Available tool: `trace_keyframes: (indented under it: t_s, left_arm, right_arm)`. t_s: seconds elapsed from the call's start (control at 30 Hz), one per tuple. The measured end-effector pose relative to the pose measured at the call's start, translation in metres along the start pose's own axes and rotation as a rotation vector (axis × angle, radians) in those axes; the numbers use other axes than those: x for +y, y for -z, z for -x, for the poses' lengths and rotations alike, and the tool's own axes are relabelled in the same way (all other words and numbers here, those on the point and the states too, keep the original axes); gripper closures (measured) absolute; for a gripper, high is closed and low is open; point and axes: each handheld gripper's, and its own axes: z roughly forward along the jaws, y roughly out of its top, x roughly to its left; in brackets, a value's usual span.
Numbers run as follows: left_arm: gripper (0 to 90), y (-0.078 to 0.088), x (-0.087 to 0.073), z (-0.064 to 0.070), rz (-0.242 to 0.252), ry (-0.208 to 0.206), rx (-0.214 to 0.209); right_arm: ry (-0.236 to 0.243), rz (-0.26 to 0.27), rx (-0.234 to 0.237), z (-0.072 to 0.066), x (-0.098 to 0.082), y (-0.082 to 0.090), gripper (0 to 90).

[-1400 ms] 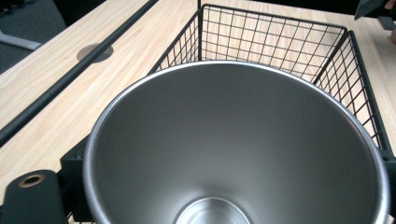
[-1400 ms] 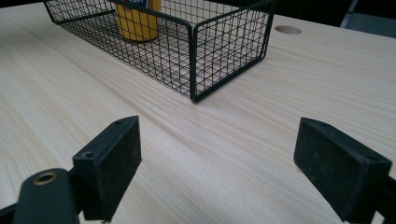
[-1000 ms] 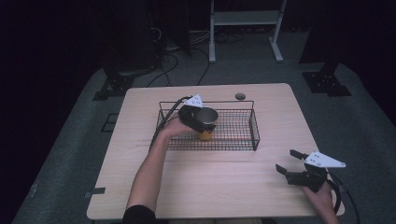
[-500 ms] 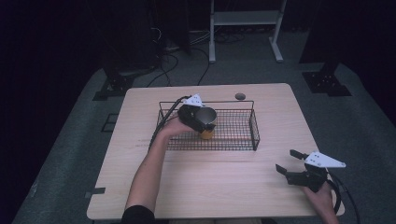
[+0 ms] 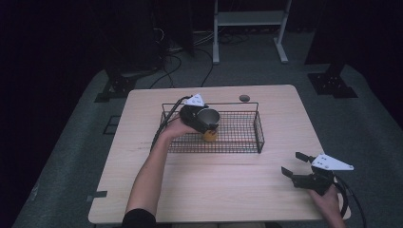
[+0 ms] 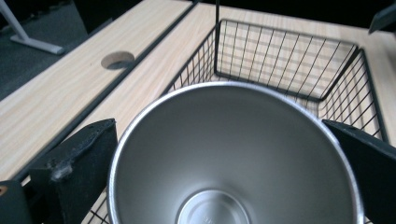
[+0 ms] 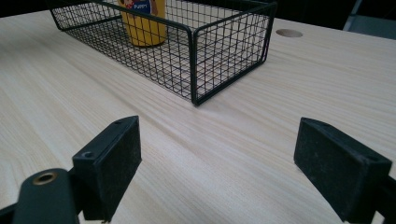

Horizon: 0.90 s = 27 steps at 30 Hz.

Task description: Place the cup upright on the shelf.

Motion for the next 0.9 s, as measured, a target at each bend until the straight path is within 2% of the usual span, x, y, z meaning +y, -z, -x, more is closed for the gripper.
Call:
trace_keyframes:
  t_s: [0.1,0.5,0.77,0.9]
  left_arm:
    - [0.0,0.001,0.003,0.001,0.023,-0.006,0.0]
    - [0.0,0.008,0.013,0.007,0.044,-0.022,0.023]
    - [0.0,0.017,0.018,0.013,0.081,-0.03,0.026]
    - [0.0,0.019,0.018,0.015,0.098,-0.022,0.03]
  right_arm:
    - [0.002,-0.001,-0.001,0.0,0.0,0.0,13.8]
    - [0.007,-0.009,-0.01,-0.002,0.0,-0.001,13.4]
    - [0.005,-0.007,-0.012,-0.002,0.0,-0.001,13.3]
    - [0.003,-0.007,-0.013,-0.002,0.0,-0.001,13.3]
